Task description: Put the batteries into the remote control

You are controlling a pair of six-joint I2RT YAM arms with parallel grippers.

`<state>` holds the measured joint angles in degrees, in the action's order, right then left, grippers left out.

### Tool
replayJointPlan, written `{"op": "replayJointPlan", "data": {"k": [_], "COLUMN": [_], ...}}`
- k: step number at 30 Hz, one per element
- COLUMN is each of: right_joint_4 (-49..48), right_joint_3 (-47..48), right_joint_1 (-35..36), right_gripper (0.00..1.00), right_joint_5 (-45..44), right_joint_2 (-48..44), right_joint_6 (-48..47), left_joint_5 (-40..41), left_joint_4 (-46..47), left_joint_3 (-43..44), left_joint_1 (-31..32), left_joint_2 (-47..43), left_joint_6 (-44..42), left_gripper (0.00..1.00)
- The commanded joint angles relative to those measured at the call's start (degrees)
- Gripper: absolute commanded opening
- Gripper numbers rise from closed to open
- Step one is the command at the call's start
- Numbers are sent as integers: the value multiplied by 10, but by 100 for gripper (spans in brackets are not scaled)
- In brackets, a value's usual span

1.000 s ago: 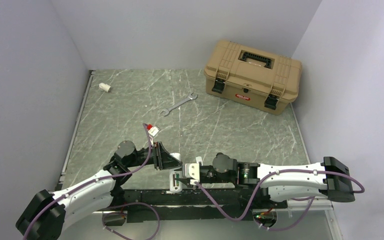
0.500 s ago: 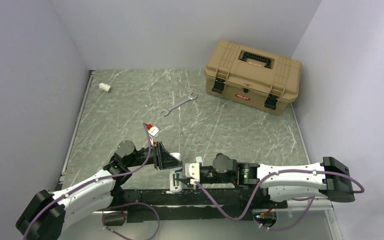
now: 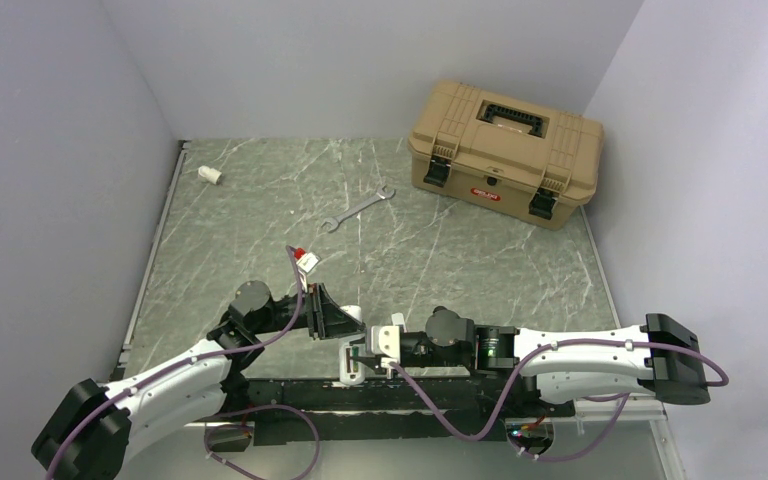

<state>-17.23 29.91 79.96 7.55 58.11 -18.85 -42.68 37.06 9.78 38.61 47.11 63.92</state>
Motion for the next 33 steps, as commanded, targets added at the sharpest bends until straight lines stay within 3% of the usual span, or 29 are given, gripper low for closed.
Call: {"op": "replayJointPlan", "data": {"k": [1,33], "right_joint_4": [-12,-10], "right_joint_3": [-8,-19], "right_joint_1": [-1,-1], "right_gripper": [31,29], "right_joint_5": [15,52], "right_joint_2": [-7,-4], "right_joint_6": [17,55], "left_joint_5": [4,26], "left_joint_4": [47,69], "left_joint_3": [22,31], "left_joint_1": [2,2], "left_joint_2": [-3,8], "left_joint_6": [12,20], "left_gripper": [0,0]}}
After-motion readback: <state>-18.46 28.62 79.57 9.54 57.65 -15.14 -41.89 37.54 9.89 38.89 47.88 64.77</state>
